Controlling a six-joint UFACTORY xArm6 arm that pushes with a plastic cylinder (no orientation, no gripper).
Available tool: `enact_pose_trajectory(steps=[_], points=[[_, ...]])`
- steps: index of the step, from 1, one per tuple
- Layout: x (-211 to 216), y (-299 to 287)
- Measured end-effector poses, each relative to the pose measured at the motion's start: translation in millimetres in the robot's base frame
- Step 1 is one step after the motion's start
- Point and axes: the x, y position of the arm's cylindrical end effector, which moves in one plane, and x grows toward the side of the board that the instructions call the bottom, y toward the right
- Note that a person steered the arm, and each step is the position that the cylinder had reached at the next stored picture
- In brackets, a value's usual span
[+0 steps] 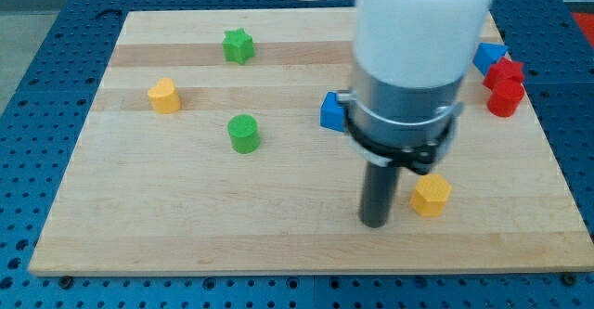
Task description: Push the yellow hexagon slightly up
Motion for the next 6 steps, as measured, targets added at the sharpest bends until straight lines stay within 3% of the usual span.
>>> enact_pose_trajectory(steps=[6], points=[[-12,57]])
